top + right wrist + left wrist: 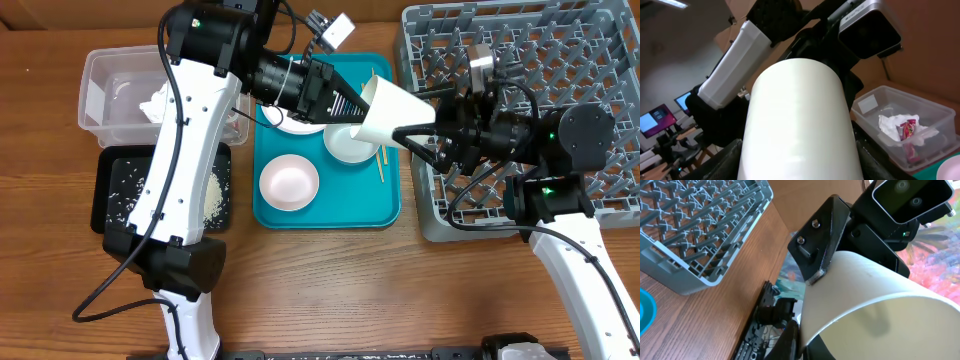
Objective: Sort waste into correct bins and load items into the dishwasher
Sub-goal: 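Grasp the white cup with the right gripper from the left gripper, then carry the white cup with the right gripper into the dish rack and release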
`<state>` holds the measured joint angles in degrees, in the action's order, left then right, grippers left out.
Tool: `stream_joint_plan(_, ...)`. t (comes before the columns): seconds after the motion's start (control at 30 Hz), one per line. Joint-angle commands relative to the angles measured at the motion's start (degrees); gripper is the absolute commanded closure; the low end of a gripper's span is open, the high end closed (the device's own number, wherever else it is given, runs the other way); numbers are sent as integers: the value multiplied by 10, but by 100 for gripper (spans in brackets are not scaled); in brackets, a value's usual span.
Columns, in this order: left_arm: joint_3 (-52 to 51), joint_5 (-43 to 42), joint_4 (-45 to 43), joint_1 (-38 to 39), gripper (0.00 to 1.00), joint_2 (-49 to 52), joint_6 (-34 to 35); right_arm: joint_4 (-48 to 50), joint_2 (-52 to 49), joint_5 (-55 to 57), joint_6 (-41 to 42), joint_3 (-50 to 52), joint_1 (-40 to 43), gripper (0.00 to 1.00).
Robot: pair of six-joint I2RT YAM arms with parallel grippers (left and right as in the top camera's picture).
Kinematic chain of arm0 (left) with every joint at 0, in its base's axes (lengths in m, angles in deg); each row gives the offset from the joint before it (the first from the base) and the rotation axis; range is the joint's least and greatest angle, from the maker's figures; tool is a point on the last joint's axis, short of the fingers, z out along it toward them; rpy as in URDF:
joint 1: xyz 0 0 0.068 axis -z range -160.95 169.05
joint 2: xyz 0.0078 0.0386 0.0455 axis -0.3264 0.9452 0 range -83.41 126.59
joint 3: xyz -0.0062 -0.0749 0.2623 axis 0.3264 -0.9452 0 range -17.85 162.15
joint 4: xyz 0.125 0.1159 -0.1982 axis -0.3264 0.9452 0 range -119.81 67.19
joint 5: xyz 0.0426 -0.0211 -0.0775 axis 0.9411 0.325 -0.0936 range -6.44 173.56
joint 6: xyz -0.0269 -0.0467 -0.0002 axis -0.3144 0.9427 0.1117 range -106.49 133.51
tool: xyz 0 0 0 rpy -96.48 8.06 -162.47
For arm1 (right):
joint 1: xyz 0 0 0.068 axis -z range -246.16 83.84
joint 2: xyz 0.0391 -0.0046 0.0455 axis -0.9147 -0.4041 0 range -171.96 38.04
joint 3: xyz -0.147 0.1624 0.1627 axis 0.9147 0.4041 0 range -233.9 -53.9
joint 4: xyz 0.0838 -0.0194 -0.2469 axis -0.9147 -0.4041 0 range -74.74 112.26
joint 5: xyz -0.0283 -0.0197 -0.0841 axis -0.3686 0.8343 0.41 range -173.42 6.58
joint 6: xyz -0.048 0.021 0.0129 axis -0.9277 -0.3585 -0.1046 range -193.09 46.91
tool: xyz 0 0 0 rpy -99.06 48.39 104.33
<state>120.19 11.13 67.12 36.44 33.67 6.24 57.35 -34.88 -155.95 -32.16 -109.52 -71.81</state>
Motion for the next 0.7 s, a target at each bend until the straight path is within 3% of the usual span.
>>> stream_joint_plan(0.0, 0, -7, -1, -1, 89, 3, 11, 6, 3, -28, -4, -10, 2, 43)
stream_joint_plan(0.2, 0, -3, -1, -2, 85, 3, 11, 1, 3, -49, -1, -10, 41, 51)
stream_joint_plan(0.43, 0, 82, -23, -18, 82, 3, 38, -118, 3, -54, -4, -10, 147, 52)
stream_joint_plan(0.53, 0, 209, -49, -21, 79, 3, 51, -176, 3, -44, -4, -10, 180, 51)
stream_joint_plan(0.67, 0, 480, -74, -16, 79, 3, 109, -282, 3, -1, -35, -10, 192, 51)
